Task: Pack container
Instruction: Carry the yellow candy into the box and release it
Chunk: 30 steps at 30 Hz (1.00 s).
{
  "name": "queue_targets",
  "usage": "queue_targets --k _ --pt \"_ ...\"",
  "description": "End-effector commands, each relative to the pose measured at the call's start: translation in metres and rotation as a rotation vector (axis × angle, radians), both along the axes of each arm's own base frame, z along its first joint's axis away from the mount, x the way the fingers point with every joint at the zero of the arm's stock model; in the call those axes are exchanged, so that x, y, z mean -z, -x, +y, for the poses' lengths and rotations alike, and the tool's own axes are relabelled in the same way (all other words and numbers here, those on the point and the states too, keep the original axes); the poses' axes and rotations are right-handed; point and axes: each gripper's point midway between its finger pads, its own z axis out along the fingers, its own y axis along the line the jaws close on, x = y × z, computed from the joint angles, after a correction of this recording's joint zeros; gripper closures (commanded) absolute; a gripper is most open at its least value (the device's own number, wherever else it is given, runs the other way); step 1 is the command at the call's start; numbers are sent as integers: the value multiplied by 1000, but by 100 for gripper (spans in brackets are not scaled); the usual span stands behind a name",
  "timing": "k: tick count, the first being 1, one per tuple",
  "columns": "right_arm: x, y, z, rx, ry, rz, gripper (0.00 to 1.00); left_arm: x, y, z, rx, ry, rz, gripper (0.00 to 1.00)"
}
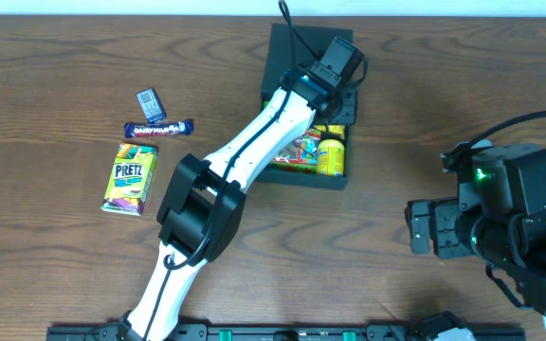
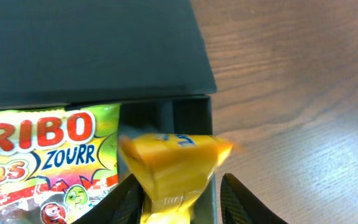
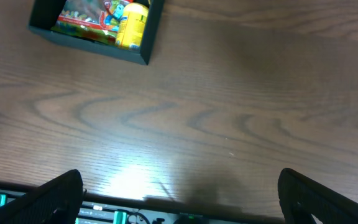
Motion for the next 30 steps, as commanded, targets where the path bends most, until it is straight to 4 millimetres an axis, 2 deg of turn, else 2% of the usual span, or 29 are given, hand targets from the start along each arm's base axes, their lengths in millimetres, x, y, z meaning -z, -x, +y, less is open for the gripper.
queue_targets --k 1,3,4,9,10,12,13,18,20,22,30 --pt "-3 0 -2 -4 3 -10 1 -1 -8 5 -60 -21 -22 54" --pt "-3 0 -2 -4 3 -10 1 -1 -9 6 -70 -23 -22 39" --pt "-3 0 -2 -4 3 -10 1 -1 -9 6 -70 -23 -22 36" --pt "-3 0 -2 -4 3 -10 1 -1 -9 6 -69 -24 -22 31" --pt "-3 0 -2 -3 3 -10 1 -1 -9 7 -69 -24 -23 32" --pt "-3 0 -2 -4 3 -10 1 -1 -11 9 -75 -36 -33 52" --pt "-3 0 -2 -4 3 -10 1 0 -12 10 -77 -45 -40 55" --pt "-3 0 -2 -4 3 -10 1 0 -11 11 -58 -58 -47 55" --pt "-3 0 -2 -3 3 -10 1 1 -10 13 -35 -76 -50 59" --pt "-3 0 -2 -4 3 -10 1 -4 -13 25 -50 -105 -61 60" --pt "-3 0 -2 -4 3 -10 1 -46 -34 103 -230 -181 -87 59"
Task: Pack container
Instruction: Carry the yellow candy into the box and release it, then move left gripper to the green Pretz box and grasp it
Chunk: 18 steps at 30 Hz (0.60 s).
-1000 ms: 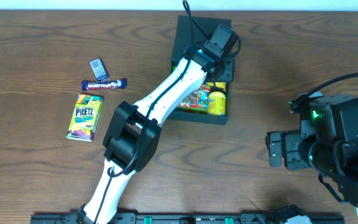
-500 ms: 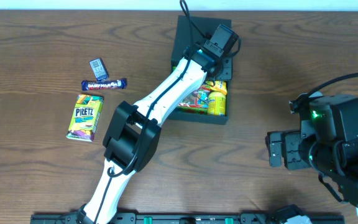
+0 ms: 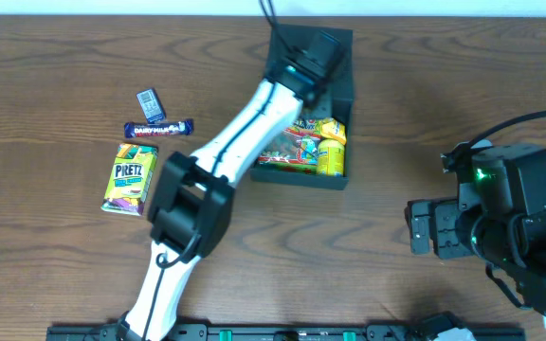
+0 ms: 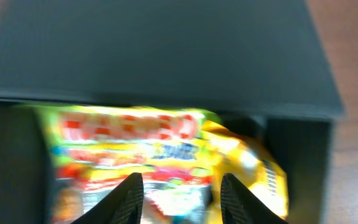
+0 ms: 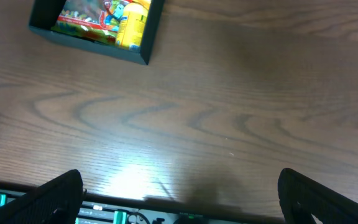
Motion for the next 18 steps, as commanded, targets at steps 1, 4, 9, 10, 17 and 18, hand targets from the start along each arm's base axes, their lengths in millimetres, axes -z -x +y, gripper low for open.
queue_targets --k 1,4,9,10,17,18 --pt "-3 0 -2 -4 3 -10 1 -52 -19 43 -113 7 -84 59" --pt "-3 0 -2 -4 3 -10 1 -62 -22 84 -211 2 -56 59" --pt "-3 0 -2 -4 3 -10 1 -67 -15 164 -338 -131 1 63" --pt "-3 0 -2 -4 3 -10 1 -66 -10 182 -340 -159 34 66" --pt "-3 0 -2 -4 3 -10 1 -77 18 247 -353 -230 144 69" --pt "-3 0 -2 -4 3 -10 1 -81 24 255 -354 -238 158 68"
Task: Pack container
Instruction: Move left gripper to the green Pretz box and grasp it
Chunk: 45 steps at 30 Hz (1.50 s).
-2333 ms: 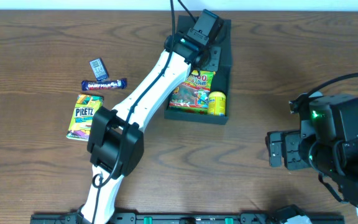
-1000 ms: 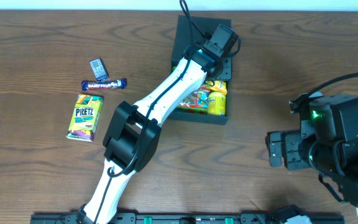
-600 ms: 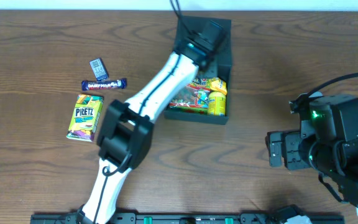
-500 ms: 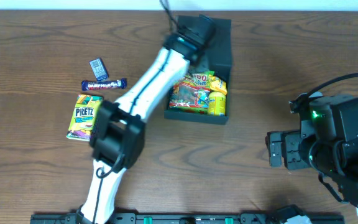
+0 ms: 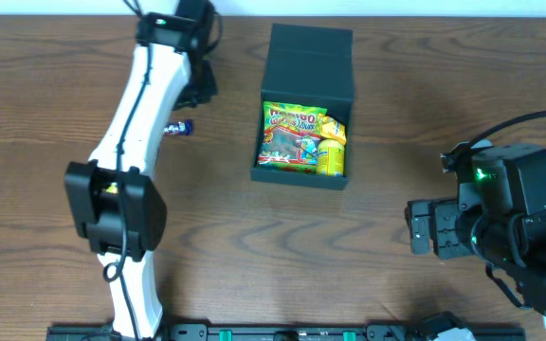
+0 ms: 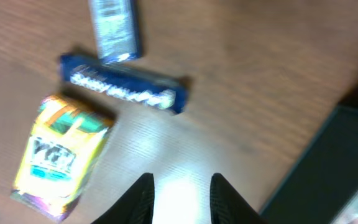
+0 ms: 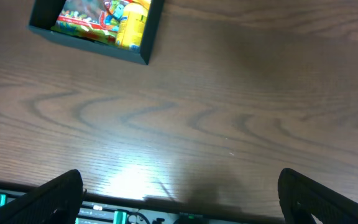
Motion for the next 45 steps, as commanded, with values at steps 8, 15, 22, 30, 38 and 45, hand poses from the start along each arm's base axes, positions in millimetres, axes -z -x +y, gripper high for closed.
queue_targets --k 8,15,22,30,38,45 --pt "-3 0 -2 -4 3 -10 1 -55 42 47 61 -29 17 71" --pt "-3 0 -2 -4 3 -10 1 -50 66 63 114 36 -8 68" --pt "-3 0 -2 -4 3 -10 1 -1 90 79 166 55 59 69" --pt "-3 0 -2 -4 3 -10 1 44 104 92 313 70 119 14" --pt "-3 0 -2 -4 3 -10 1 72 111 128 259 116 101 5" --pt "-3 0 -2 -4 3 -10 1 77 101 132 332 104 62 5"
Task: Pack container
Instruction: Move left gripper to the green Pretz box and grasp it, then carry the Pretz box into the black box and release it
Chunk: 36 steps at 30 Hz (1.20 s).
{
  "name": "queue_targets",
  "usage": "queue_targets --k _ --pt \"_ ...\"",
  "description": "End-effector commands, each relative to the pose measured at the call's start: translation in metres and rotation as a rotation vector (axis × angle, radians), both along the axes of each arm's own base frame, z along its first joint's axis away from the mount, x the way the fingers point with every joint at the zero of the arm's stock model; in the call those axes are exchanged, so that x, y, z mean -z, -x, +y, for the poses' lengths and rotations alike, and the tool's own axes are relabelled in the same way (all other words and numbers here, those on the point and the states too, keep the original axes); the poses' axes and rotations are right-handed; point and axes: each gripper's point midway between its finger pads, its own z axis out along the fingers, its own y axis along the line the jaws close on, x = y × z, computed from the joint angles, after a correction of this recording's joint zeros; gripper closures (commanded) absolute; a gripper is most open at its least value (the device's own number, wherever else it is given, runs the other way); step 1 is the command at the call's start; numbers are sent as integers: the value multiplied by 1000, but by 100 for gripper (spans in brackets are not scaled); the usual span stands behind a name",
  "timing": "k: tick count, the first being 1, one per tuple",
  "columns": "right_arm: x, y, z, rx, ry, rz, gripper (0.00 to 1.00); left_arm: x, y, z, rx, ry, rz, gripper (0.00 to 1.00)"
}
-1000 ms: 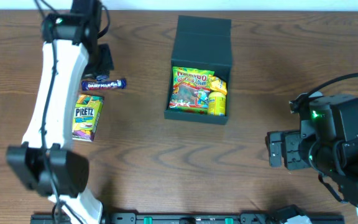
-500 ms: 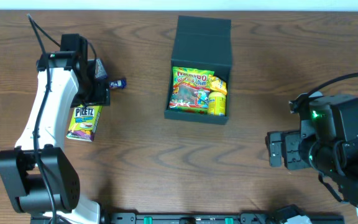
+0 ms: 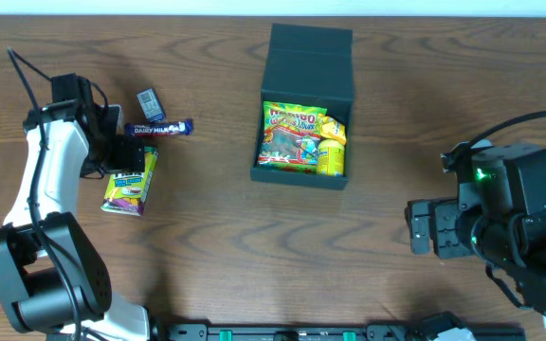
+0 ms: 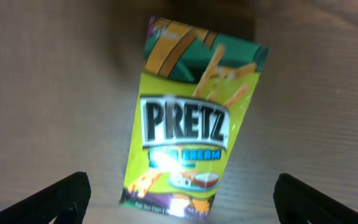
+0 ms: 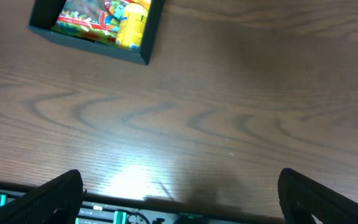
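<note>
The black container (image 3: 297,177) stands open at mid-table with its lid (image 3: 311,57) folded back. A Haribo bag (image 3: 290,137) and a yellow packet (image 3: 332,147) lie inside. A Pretz box (image 4: 188,124) lies flat on the left side (image 3: 129,180). My left gripper (image 3: 127,154) hovers right over it, open wide and empty, with the box between its fingertips (image 4: 61,196). My right gripper (image 5: 182,196) is open and empty over bare wood at the right (image 3: 425,227), far from the container (image 5: 92,51).
A Dairy Milk bar (image 3: 159,128) and a small blue packet (image 3: 150,100) lie just behind the Pretz box. The table's front rail (image 5: 104,208) runs under the right gripper. Brown wood separates the snacks from the container.
My left gripper was above the Dairy Milk bar with its fingers fairly close. It is now over the Pretz box with its jaws spread wide. The right arm has not moved.
My left gripper first held a yellow packet in the container's right corner. A second later its fingers were empty above the container, and the packet lay beside the Haribo bag. It then stood over the snacks at the left, and now over the Pretz box.
</note>
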Motion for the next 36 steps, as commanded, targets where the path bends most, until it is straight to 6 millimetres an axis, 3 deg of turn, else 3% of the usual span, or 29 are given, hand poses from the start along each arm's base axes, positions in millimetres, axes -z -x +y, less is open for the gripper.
queue_targets --k 1,11,25,31,33,36 --pt "-3 0 -2 -4 3 -10 1 9 1 -3 67 8 15 5" --pt "-3 0 -2 -3 3 -10 1 53 8 -8 126 57 130 5" --pt "-3 0 -2 -4 3 -10 1 83 11 -9 189 49 199 5" --pt "-3 0 -2 -4 3 -10 1 87 9 -2 187 -39 217 5" --pt "-3 0 -2 -4 3 -10 1 87 7 3 170 -83 219 0" --pt "-3 0 -2 -4 3 -10 1 86 5 7 147 -125 218 9"
